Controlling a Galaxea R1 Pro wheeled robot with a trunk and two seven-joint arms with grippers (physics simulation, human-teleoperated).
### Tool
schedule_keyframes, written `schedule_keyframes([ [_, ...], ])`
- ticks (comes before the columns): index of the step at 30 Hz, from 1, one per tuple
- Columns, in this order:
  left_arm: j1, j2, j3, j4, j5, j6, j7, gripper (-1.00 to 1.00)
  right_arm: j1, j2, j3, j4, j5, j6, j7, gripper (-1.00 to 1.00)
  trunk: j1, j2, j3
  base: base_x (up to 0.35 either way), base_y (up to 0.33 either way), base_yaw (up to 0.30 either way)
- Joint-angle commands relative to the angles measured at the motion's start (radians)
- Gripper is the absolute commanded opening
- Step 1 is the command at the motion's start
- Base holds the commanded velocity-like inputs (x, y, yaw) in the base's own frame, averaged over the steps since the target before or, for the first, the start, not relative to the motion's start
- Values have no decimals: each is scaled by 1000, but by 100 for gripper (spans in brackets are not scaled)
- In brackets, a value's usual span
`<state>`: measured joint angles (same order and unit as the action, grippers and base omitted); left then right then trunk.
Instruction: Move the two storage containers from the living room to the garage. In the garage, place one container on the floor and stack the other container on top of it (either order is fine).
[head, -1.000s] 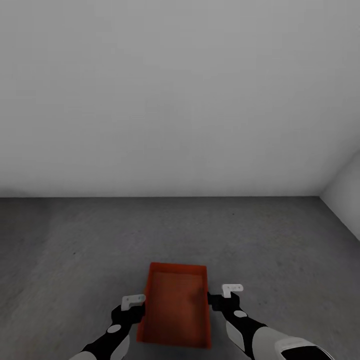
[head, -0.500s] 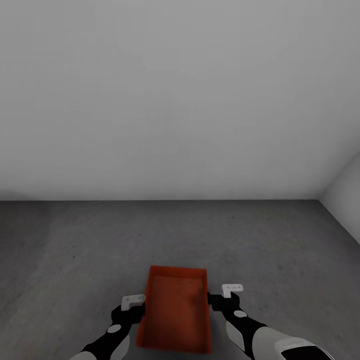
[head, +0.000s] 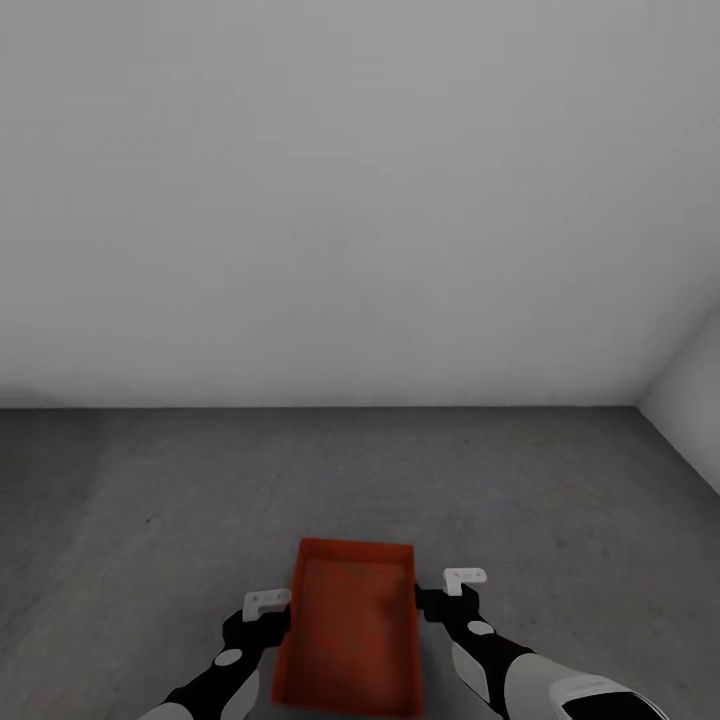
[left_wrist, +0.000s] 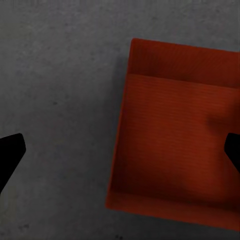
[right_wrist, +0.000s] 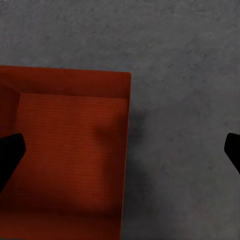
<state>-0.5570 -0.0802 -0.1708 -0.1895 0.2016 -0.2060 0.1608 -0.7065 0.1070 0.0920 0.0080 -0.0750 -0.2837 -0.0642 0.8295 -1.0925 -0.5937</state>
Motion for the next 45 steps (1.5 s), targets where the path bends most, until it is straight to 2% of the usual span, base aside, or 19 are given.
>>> schedule_keyframes([
  [1,-1,0,-9,1,9,-3,5,100,-1,0,9,1,-8,-3,-3,100,0,-1,1,0,0,0],
  [12,0,0,-9,1,9,-3,5,100,-1,0,9,1,-8,-2,-2,100,-38,69,47,0,0,0],
  [45,0,0,-9,1,9,-3,5,100,-1,0,9,1,-7,-2,-2,100,-165,300,151,0,0,0],
])
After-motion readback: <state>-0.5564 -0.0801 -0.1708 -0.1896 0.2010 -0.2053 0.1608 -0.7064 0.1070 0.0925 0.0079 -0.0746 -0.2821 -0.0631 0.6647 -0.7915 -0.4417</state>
